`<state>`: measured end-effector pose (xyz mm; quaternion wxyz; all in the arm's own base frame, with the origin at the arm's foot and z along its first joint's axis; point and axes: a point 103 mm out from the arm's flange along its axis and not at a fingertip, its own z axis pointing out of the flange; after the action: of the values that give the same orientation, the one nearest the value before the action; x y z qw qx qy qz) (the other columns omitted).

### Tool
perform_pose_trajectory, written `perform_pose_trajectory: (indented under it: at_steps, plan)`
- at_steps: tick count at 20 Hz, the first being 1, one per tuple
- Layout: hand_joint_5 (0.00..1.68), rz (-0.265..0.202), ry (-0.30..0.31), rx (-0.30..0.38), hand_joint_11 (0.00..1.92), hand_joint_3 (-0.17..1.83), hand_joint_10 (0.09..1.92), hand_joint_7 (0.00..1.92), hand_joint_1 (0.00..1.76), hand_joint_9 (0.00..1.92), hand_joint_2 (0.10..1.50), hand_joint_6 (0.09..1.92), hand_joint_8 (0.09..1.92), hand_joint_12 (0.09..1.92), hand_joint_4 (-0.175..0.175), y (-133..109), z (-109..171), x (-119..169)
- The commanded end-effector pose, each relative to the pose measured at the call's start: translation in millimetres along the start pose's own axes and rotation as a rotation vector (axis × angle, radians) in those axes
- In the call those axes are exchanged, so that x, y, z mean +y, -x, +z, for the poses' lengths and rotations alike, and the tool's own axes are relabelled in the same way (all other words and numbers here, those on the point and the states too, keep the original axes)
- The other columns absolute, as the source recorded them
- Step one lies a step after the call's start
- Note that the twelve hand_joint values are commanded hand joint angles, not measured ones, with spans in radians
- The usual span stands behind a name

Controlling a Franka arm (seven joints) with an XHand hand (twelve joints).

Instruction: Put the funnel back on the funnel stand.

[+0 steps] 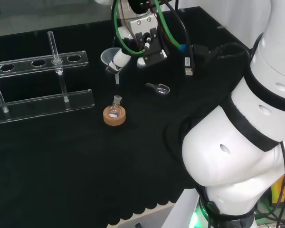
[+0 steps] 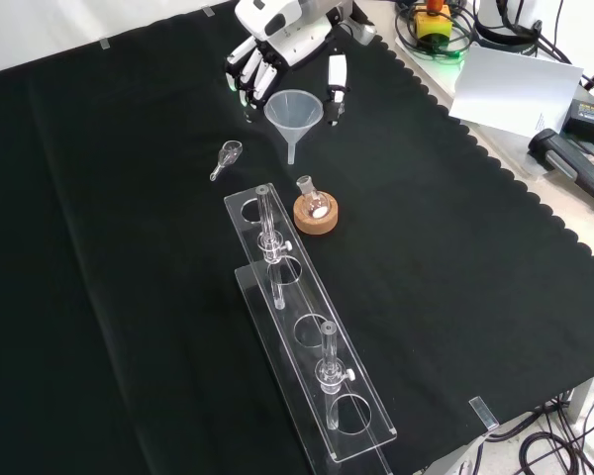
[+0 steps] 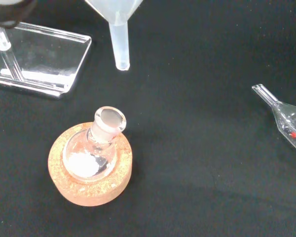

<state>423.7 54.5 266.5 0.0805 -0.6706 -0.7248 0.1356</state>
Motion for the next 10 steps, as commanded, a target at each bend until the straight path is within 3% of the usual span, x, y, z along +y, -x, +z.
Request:
perform_pose_trajectory:
  at_steps: [1, 10]
  plan:
    - [0.70, 0.005, -0.004, -0.003, 0.00, 0.04, 0.61, 0.94, 0.74, 0.50, 0.73, 0.09, 0.27, 1.19, 0.020, -0.9, 1.2, 0.0]
    - [0.71, 0.001, 0.020, 0.010, 0.00, 0.05, 0.60, 0.96, 0.74, 0.51, 0.73, 0.09, 0.27, 1.19, 0.020, -5.0, -7.3, 0.1]
